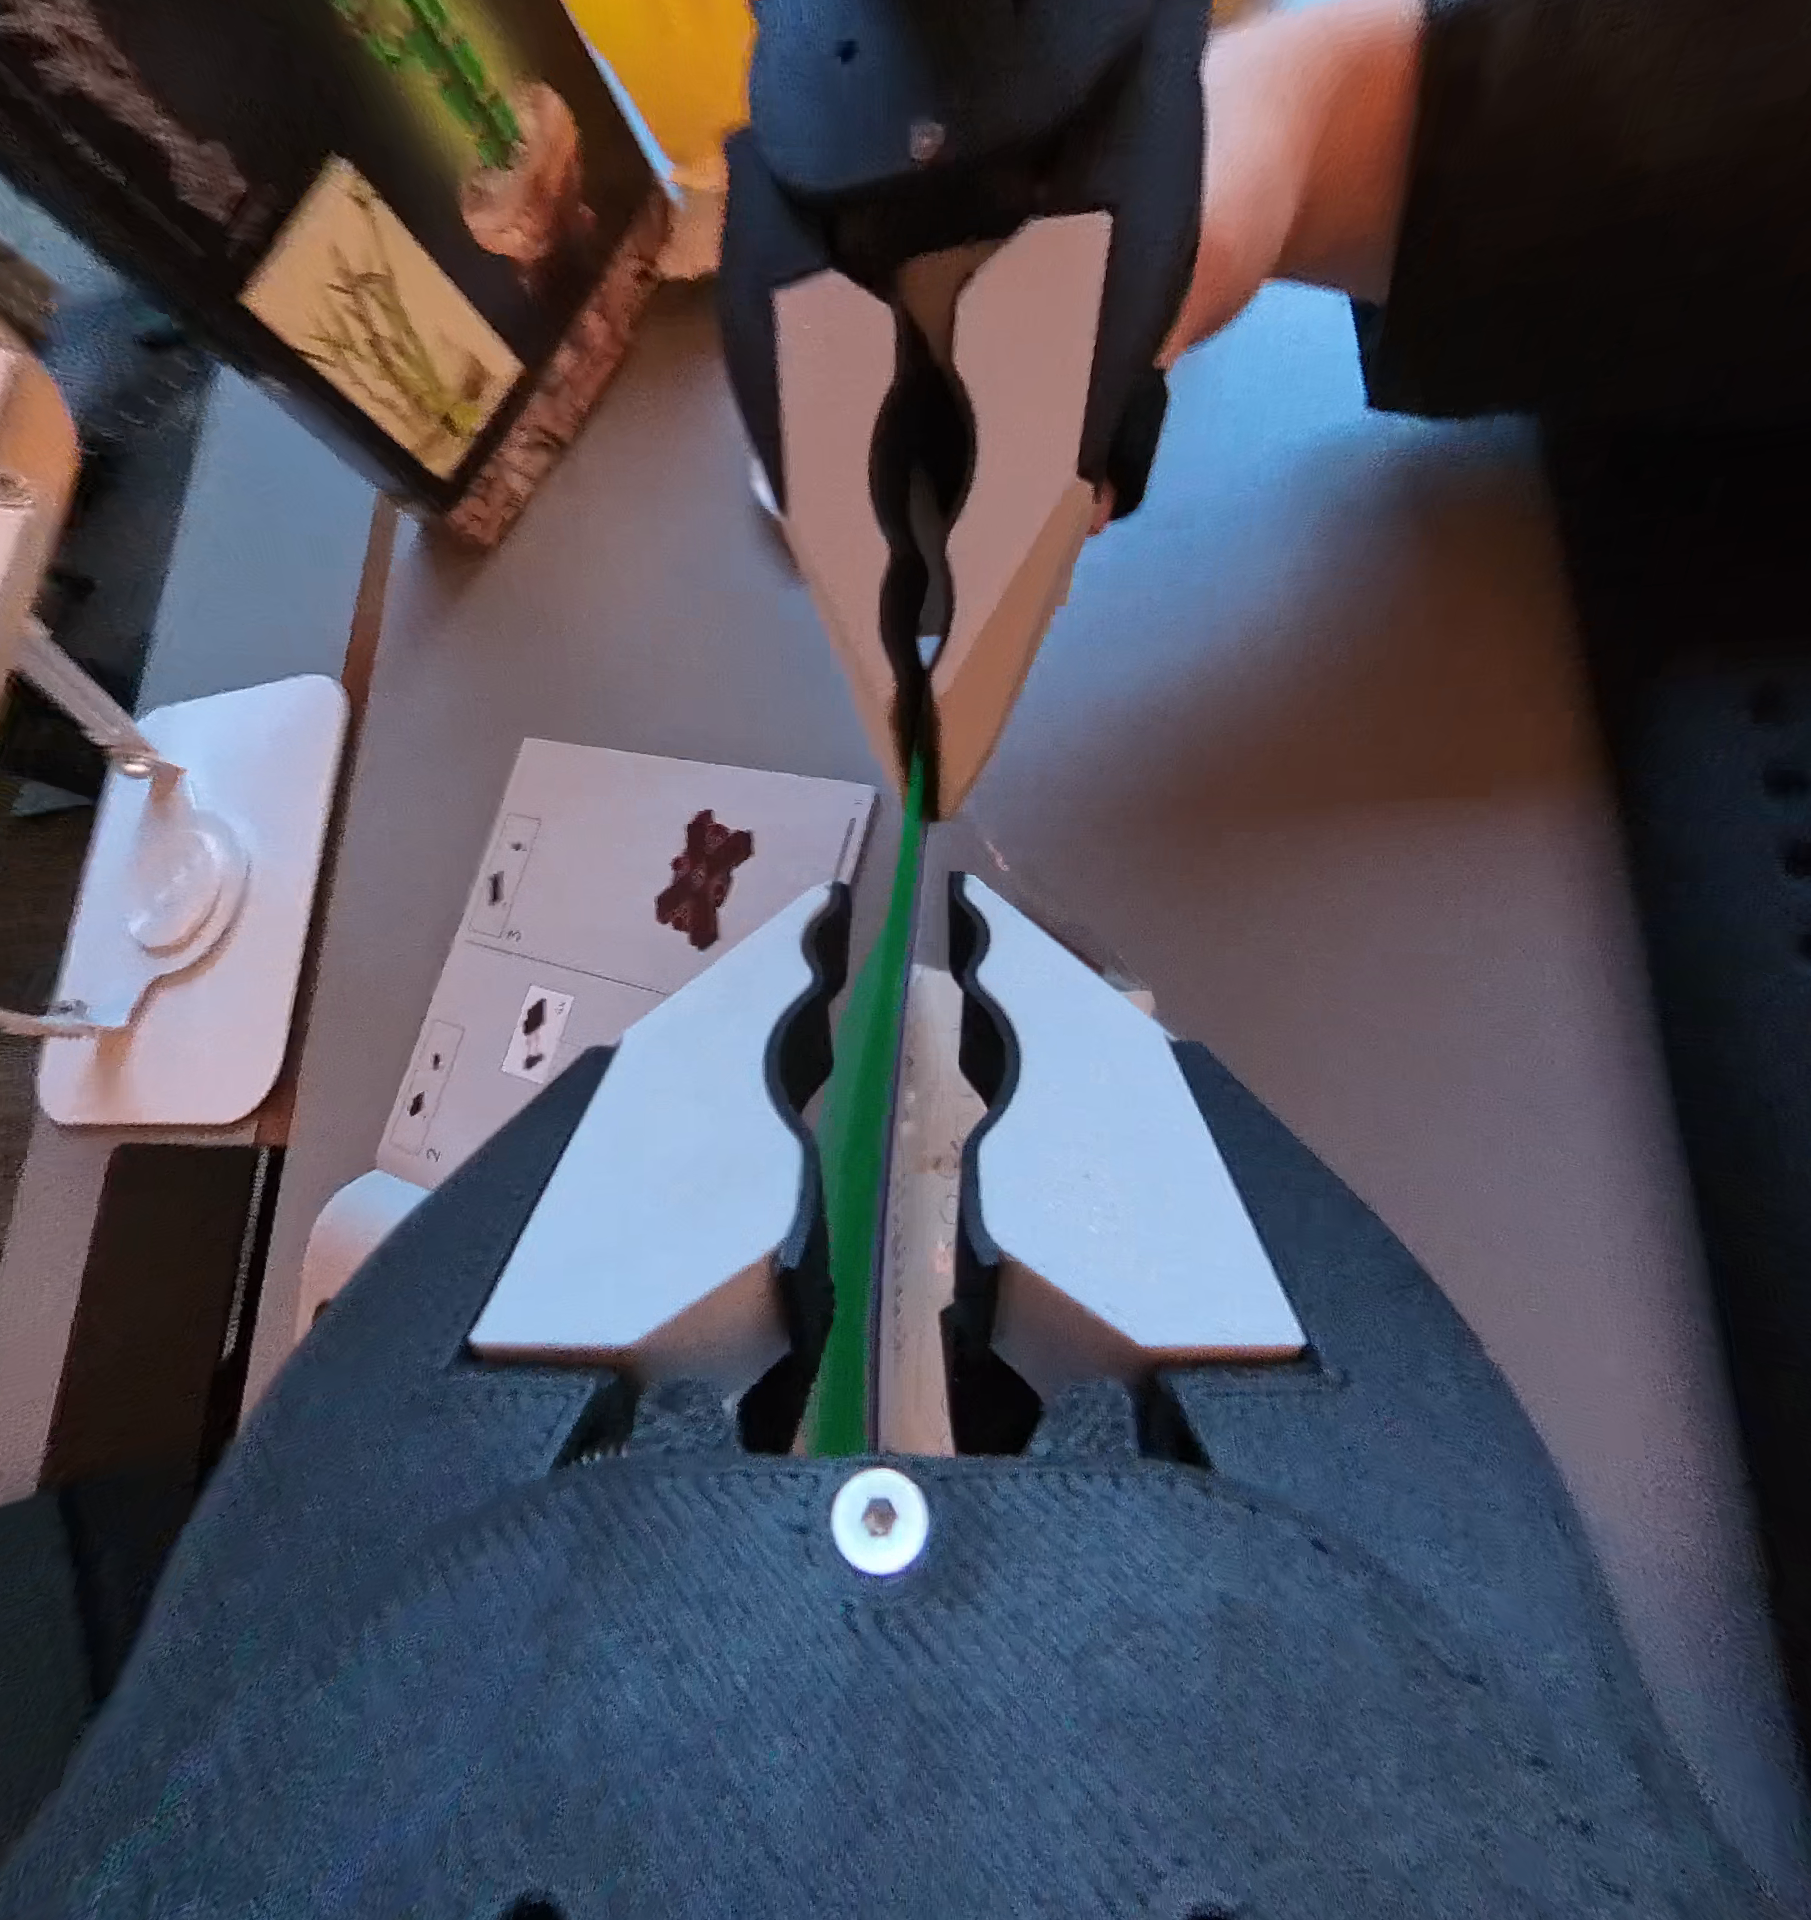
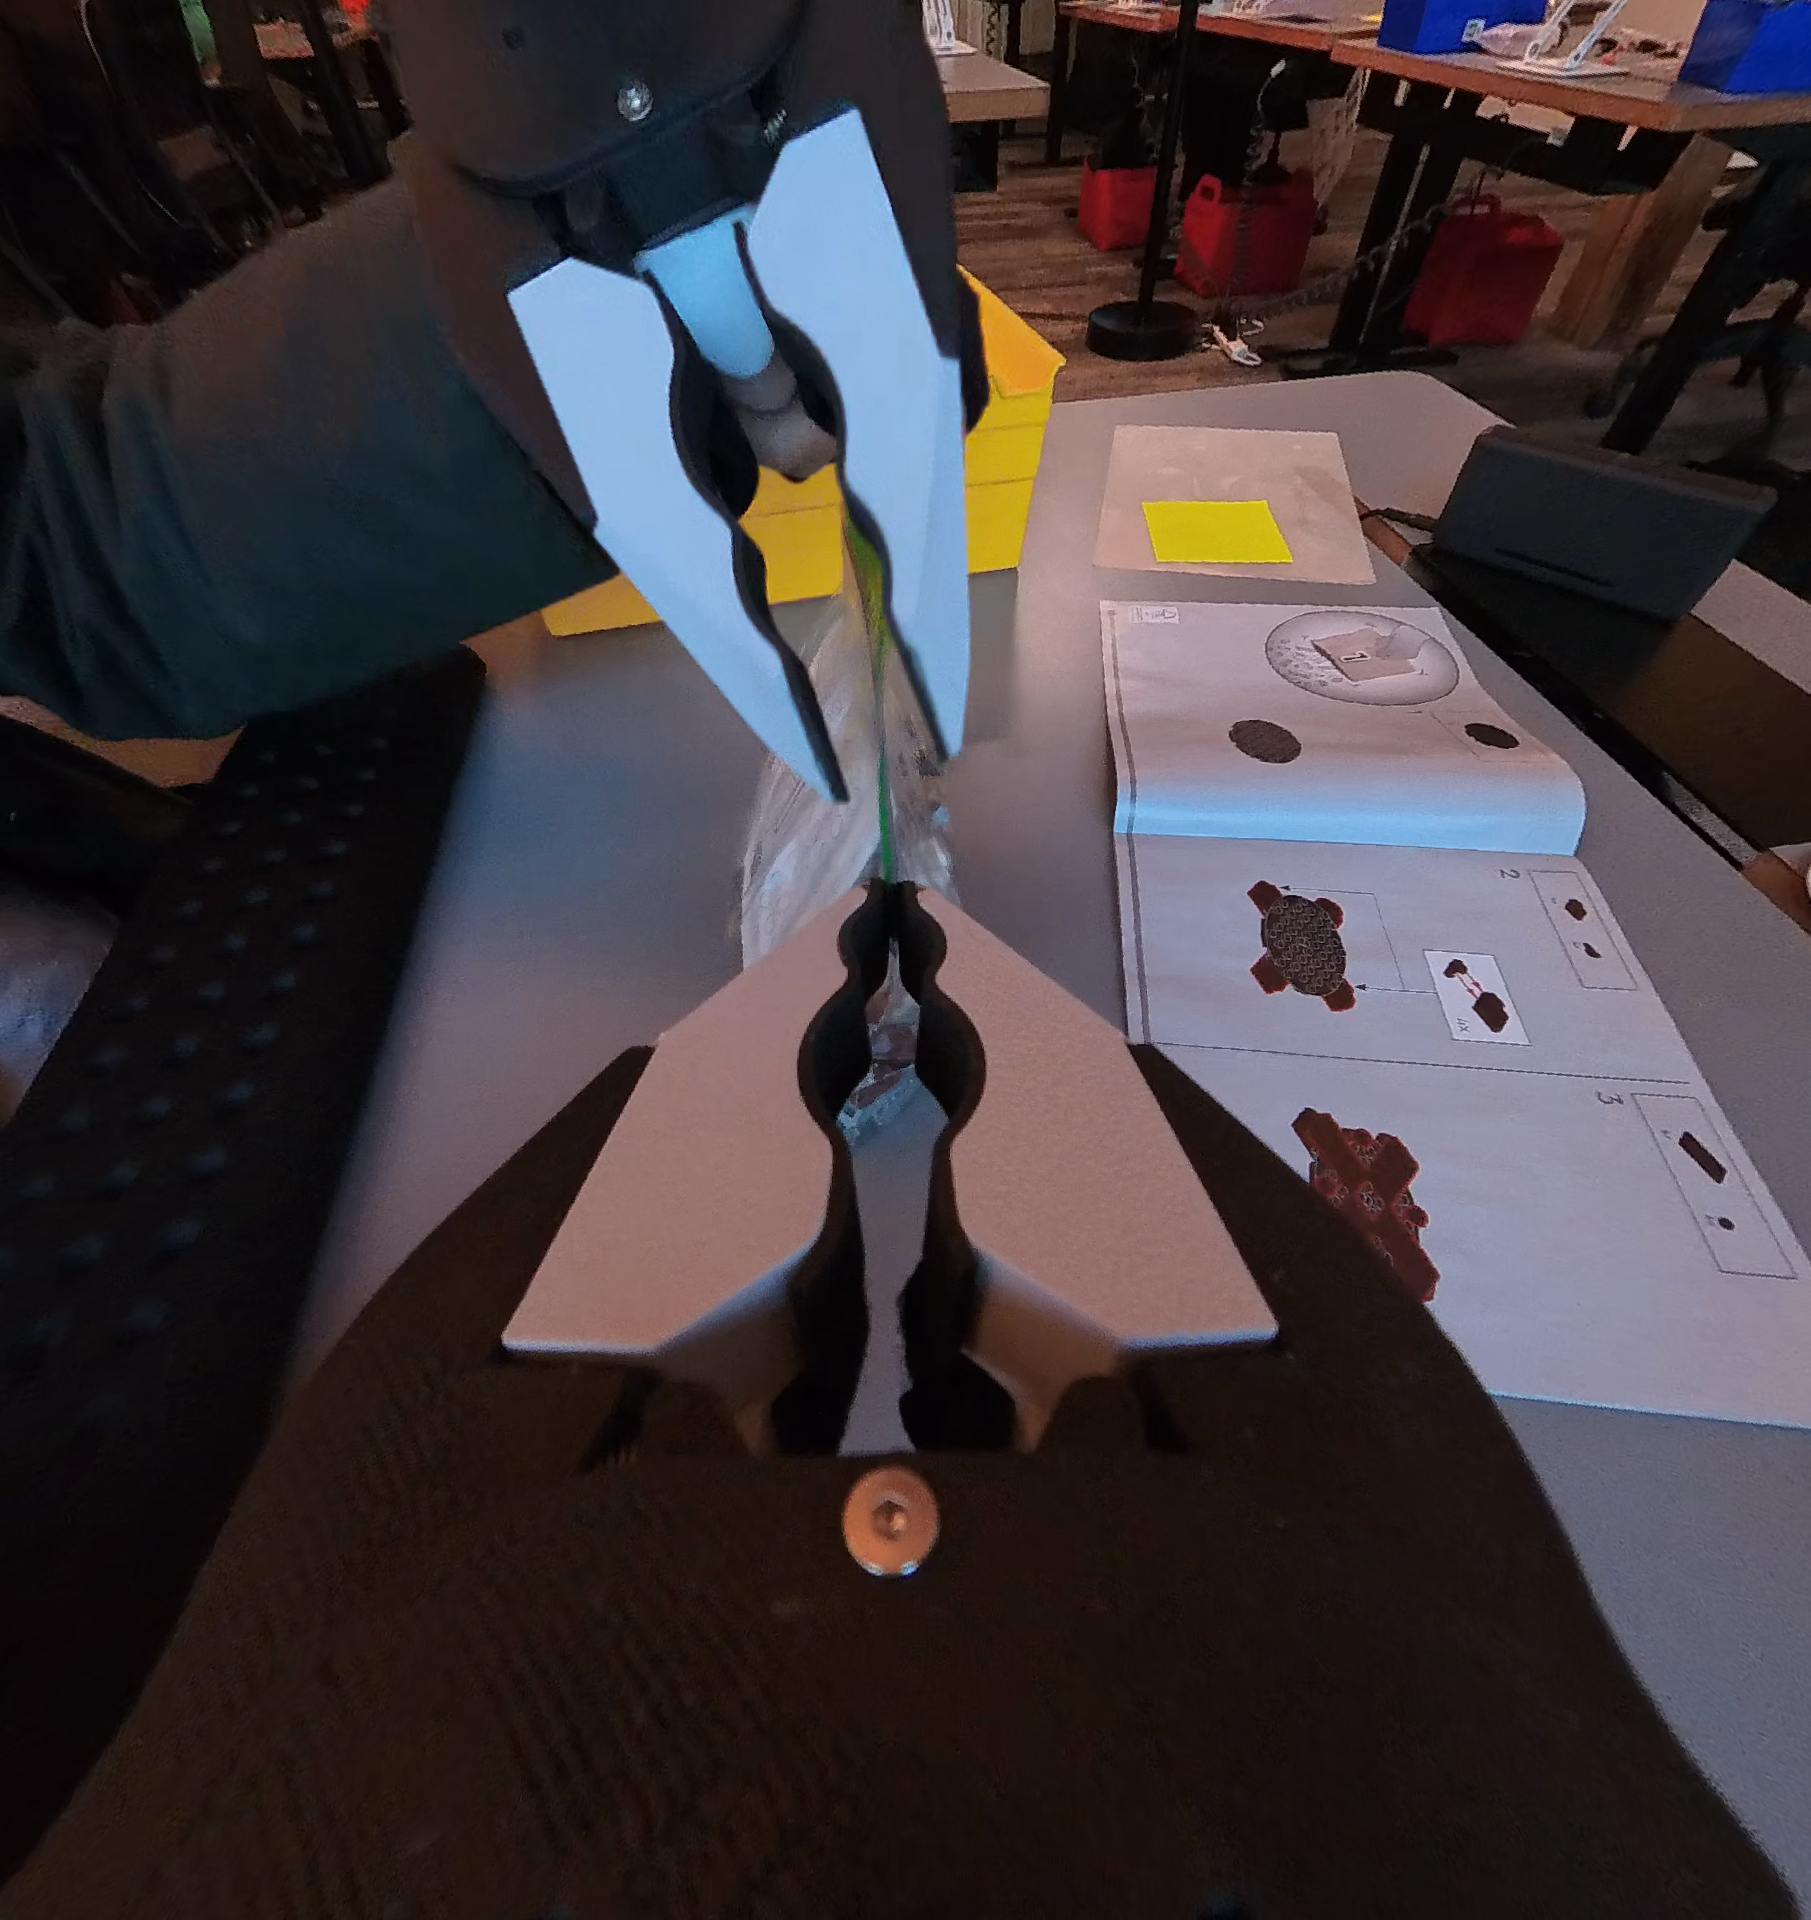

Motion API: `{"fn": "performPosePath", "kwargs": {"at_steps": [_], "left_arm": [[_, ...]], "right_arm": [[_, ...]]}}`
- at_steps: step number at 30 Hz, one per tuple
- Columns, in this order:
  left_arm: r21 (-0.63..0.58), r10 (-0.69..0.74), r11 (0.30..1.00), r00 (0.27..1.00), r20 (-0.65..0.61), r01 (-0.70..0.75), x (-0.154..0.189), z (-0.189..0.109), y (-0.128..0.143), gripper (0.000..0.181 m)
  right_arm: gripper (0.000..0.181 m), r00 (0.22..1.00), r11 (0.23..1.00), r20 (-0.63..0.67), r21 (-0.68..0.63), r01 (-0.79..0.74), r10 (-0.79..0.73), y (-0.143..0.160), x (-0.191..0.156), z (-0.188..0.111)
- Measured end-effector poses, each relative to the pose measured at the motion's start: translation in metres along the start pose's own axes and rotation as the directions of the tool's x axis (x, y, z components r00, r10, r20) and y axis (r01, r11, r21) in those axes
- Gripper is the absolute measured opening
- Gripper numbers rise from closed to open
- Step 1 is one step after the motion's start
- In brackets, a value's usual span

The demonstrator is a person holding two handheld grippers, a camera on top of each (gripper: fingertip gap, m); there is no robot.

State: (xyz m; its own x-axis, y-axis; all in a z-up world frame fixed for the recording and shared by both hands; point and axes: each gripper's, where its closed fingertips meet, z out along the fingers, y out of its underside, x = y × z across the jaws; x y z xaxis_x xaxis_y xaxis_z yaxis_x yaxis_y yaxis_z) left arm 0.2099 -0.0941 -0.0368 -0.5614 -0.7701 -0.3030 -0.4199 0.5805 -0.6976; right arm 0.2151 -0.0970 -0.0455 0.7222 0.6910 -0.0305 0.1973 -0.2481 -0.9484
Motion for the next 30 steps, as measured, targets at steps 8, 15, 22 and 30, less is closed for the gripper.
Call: {"fn": "performPosePath", "kwargs": {"at_steps": [8, 15, 22, 30], "left_arm": [[-0.199, 0.096, 0.973, 0.988, -0.119, -0.119, 0.008, 0.027, 0.002, 0.002], [-0.212, 0.054, 0.973, 0.981, -0.186, -0.094, 0.013, 0.030, -0.004, 0.000], [-0.212, 0.020, 0.975, 0.982, -0.189, -0.061, 0.012, 0.030, -0.005, 0.000], [-0.203, 0.009, 0.978, 0.982, -0.190, -0.048, 0.012, 0.029, -0.005, 0.000]], "right_arm": [[0.000, 0.999, 0.999, -0.015, 0.007, 0.048, -0.048, 0.001, -0.002, -0.008], [0.001, 0.999, 0.998, -0.011, 0.040, 0.042, -0.042, -0.001, -0.004, -0.016], [0.006, 1.000, 0.998, 0.001, 0.060, -0.013, 0.013, 0.004, 0.000, -0.026], [0.008, 0.998, 0.994, 0.037, 0.093, -0.052, 0.049, 0.001, -0.002, -0.014]]}}
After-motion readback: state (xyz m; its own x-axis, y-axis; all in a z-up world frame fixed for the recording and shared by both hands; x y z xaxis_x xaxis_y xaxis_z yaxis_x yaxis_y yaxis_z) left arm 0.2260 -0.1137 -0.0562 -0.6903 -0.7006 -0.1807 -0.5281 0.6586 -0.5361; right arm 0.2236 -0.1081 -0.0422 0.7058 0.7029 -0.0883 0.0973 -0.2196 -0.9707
